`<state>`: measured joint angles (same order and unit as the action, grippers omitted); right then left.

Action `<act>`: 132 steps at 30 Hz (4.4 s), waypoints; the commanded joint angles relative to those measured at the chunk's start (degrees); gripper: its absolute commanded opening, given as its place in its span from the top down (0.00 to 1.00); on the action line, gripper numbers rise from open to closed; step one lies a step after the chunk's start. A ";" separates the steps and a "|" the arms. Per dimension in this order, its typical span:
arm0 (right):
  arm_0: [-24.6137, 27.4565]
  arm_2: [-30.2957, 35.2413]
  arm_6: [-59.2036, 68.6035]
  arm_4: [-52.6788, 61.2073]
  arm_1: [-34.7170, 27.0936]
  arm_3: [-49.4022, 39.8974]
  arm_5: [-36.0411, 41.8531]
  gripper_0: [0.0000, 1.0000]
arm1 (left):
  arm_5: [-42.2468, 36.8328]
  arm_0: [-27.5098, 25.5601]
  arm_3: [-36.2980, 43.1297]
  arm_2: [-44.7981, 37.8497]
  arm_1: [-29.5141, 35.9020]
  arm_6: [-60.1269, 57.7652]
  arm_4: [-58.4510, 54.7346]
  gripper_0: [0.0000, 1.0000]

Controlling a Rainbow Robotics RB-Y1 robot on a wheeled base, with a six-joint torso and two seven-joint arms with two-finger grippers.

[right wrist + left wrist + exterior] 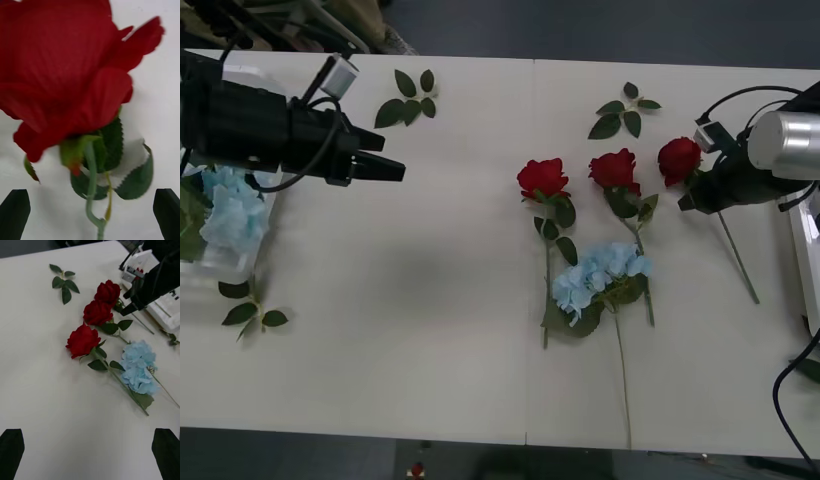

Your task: Put the red flowers into the right box and the blue flowers into the left box

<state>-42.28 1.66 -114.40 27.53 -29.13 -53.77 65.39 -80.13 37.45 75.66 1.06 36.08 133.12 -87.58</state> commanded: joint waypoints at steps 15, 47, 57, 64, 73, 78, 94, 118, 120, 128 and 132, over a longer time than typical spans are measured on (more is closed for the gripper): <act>-0.52 -3.33 -0.12 1.91 0.65 3.76 -5.80 0.63 | 15.53 5.35 0.72 9.31 -19.29 -17.37 29.49 0.00; -0.87 19.78 0.50 3.23 -13.76 -6.53 24.35 1.00 | 39.08 7.46 -14.14 35.76 -25.01 -19.83 23.69 0.00; -0.17 20.13 2.52 2.53 -24.75 -6.97 27.34 1.00 | 40.75 7.46 -16.95 35.68 -24.92 -20.27 20.96 0.14; 3.96 19.96 3.84 0.24 -26.51 -6.97 17.49 1.00 | 40.75 7.37 -16.95 35.76 -24.92 -20.36 22.02 0.49; 9.14 20.13 5.94 -3.19 -26.33 -6.97 8.44 1.00 | 40.75 7.37 -16.95 35.68 -24.83 -20.36 22.72 0.64; 10.20 19.96 10.69 -4.24 -25.10 -6.26 3.96 1.00 | 40.75 7.37 -16.95 35.76 -24.66 -20.36 23.25 0.99; 10.20 17.85 13.59 -2.75 -25.01 -4.95 0.53 1.00 | 44.09 7.20 -12.20 34.01 -18.68 -19.66 20.35 1.00; 10.20 15.91 5.68 7.18 -25.01 -5.03 0.00 0.12 | 31.17 -13.90 31.04 11.59 -14.64 7.68 4.61 1.00; 10.20 15.91 1.90 10.44 -25.01 -5.74 0.18 0.12 | 29.42 -12.40 30.51 12.65 -16.22 8.38 7.16 1.00; 12.92 16.35 -10.58 22.39 -25.01 -13.30 2.81 0.12 | 30.03 -8.45 28.40 19.42 -19.56 8.47 11.82 1.00; 17.41 18.29 -15.33 29.95 -25.01 -19.01 2.81 0.12 | 30.03 -8.27 28.49 20.38 -21.67 8.99 11.91 1.00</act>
<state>-27.90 17.01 -124.60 53.55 -53.93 -67.78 68.43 -50.71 28.31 103.09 22.13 16.22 138.55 -75.58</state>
